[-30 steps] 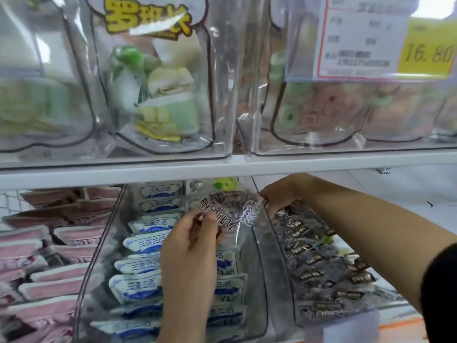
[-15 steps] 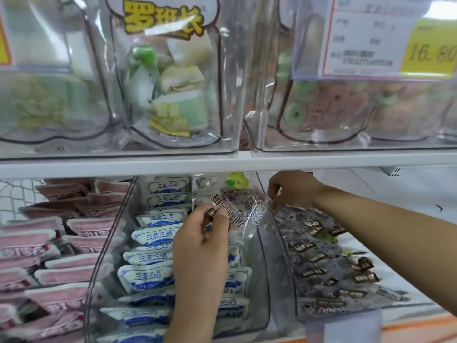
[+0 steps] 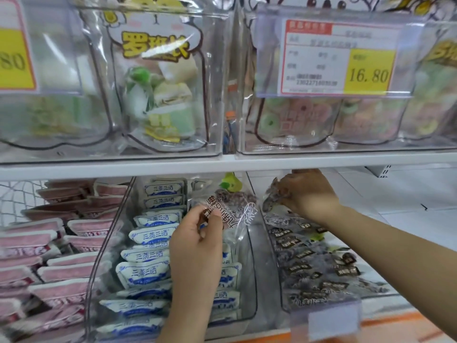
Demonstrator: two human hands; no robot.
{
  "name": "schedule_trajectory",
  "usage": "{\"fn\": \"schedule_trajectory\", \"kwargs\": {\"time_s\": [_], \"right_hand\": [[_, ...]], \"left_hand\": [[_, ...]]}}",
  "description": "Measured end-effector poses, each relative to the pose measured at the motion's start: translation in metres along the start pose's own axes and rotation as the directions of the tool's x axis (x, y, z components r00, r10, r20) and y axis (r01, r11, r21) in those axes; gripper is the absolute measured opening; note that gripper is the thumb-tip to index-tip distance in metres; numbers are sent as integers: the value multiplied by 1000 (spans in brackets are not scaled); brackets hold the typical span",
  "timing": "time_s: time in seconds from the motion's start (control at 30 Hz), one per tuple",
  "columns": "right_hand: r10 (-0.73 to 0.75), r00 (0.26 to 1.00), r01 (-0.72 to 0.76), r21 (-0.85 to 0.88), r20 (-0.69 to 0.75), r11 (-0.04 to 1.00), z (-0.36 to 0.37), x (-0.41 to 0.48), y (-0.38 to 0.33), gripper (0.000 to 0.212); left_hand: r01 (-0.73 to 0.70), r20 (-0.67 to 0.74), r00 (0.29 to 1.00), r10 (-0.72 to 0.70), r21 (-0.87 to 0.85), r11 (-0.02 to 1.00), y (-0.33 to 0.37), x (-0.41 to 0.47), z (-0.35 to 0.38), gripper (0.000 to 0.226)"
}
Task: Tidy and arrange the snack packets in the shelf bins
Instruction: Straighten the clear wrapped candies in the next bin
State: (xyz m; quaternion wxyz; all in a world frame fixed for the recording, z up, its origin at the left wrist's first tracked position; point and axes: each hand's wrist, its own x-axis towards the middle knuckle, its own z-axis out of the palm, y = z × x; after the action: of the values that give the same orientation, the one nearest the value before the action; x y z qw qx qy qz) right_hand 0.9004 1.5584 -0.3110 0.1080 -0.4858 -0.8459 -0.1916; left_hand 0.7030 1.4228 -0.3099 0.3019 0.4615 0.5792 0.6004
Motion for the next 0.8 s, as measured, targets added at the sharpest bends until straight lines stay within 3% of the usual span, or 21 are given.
{"fn": "schedule_trajectory", "kwargs": {"time_s": [0.13,0.2,0.3,0.4,0.53,0.6,0.7,0.8], "right_hand": [[42,988,-61,-127,-147,990,-12,-27,11,21],[50,978,-68,-88,-202,994,-24,-44,14,16],[84,984,-70,90,-158,993,-37,-70,16,16],[303,950,-249,406,-74,879,-56,-102,13,18],[505,863,-341,705,-28,622,-83,-139,-2,31],[605,795,-377,820,46,432,-95,-154,-9,31],[681,686,-324,946,256,-29,-107,-172,-23,32],[646,612,-145,868,456,-475,-112,-180,-36,21]], "left_hand": [[-31,10,999,31,9,999,4,-1,2,14],[-37,11,999,37,18,999,8,-2,3,12],[-18,31,999,19,-12,1000,19,-7,4,16],[39,56,998,-37,-36,999,27,-18,3,19],[168,56,985,-162,-126,978,36,-37,2,23],[232,57,973,-225,-243,942,45,-47,3,26],[300,119,954,-276,-344,890,59,-61,5,22],[383,169,924,-344,-394,836,61,-70,12,15]]}}
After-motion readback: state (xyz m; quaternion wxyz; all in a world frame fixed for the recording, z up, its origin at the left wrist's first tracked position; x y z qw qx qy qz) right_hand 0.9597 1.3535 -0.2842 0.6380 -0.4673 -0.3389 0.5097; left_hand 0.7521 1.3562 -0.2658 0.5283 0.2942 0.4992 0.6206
